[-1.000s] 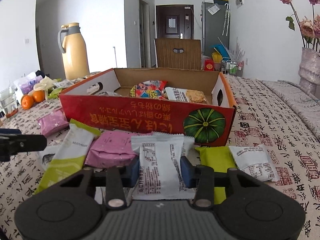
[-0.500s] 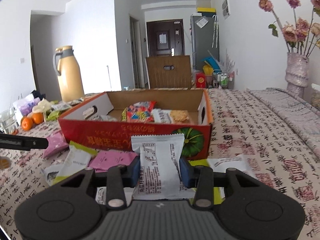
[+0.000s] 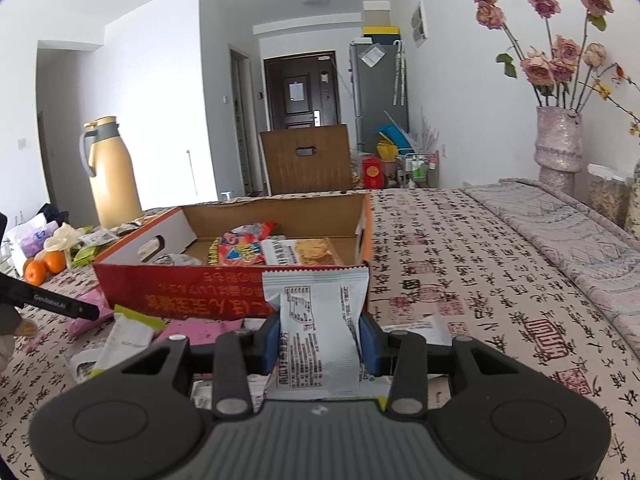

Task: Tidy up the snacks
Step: 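Grasp the pink packet with the left gripper while the right holds the white packet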

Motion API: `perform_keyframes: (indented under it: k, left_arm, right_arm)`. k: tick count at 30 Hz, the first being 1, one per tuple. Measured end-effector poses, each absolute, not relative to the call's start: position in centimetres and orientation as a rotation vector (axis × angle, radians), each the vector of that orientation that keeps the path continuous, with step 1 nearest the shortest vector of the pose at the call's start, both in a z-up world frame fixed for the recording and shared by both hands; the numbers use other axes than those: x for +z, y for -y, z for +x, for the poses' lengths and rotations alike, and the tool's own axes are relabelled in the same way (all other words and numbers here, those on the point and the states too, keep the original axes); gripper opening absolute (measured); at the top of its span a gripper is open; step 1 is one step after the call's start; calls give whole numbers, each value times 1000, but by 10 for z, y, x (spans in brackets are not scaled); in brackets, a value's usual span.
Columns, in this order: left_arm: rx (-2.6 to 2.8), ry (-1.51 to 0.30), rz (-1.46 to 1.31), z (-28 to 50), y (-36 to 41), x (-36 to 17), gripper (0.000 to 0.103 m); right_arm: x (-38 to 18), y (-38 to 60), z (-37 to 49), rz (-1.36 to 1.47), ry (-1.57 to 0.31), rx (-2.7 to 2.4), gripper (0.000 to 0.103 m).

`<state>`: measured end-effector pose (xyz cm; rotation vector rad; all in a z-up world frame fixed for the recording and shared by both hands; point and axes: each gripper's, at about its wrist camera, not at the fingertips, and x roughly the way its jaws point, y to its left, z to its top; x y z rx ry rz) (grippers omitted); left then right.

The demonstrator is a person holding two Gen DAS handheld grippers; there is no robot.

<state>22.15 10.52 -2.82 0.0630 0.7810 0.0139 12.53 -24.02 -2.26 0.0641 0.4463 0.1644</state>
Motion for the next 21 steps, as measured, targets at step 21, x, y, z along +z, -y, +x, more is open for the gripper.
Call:
perform_keyframes:
  k: [21]
  left_arm:
    - [-67,-840,92,245,-105,-43,103]
  right_arm:
    - [-26,244,131,66,-471,103,40]
